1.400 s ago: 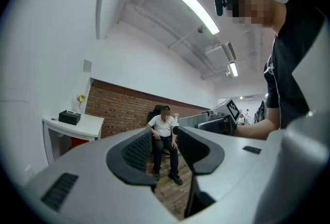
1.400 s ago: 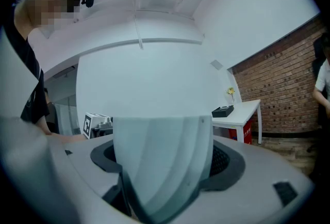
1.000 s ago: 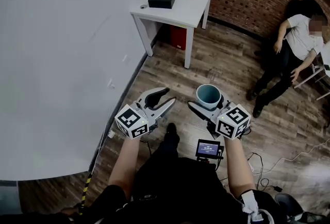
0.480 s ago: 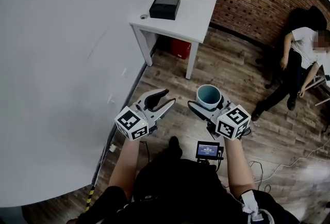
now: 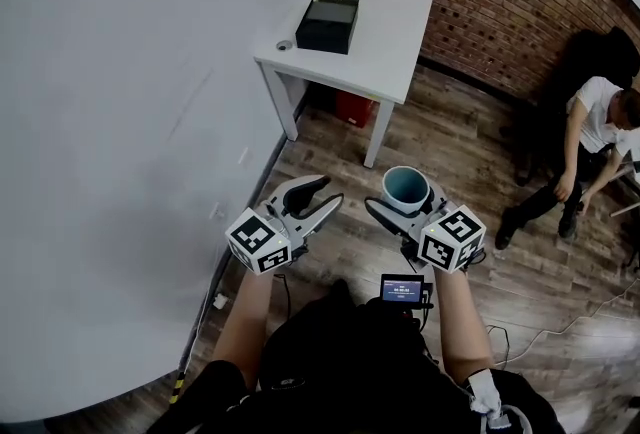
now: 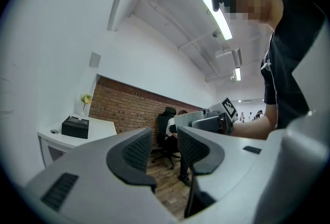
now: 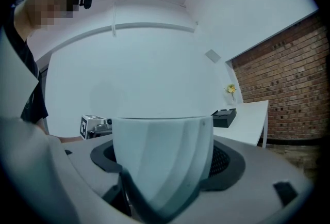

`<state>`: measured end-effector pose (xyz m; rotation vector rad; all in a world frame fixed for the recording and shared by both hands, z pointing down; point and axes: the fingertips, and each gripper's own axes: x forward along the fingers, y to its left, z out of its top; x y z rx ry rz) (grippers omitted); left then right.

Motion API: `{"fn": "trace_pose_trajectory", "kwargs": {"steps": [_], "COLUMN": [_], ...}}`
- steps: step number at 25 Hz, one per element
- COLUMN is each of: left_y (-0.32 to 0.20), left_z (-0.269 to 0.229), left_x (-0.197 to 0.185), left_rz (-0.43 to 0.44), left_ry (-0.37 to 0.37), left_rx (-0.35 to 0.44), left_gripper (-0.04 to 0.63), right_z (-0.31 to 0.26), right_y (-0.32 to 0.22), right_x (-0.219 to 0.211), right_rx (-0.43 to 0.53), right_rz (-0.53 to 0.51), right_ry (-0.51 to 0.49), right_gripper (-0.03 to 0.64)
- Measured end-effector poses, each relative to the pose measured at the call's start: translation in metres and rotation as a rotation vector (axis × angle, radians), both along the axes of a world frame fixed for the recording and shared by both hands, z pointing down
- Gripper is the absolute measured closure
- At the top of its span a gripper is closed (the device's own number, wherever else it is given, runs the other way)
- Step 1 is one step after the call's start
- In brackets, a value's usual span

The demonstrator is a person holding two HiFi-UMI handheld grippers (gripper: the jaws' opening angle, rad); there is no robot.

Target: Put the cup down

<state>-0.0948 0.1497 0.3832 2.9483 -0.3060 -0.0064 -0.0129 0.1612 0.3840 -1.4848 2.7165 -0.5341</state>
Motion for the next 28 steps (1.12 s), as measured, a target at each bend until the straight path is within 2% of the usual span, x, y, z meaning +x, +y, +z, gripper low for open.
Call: {"fn": "trace_pose_trajectory", "kwargs": {"steps": [16, 22, 28], "left_y": [-0.044, -0.076, -0.122], "left_z": [0.008, 0.016, 0.020], "left_x": [0.012, 0.018, 0.041], "left_rz": [-0.006, -0.038, -0.055], "left_ry": [-0.011, -0.010, -0.018], "left_rx": [-0.006, -0.002, -0.009], "left_gripper": [0.436, 0.436, 0.436], "right_z": [0.006, 0.012, 0.017], "right_y": [-0.049, -0.084, -0.134], "right_x": [0.014, 0.023, 0.043], "right_rx": [-0.002, 0.018, 0.014], "right_rz": [-0.010, -0.031, -0.060], "right_ry": [-0.010, -0.017, -0.030], "right_gripper": [0.206, 0.206, 0.206]}}
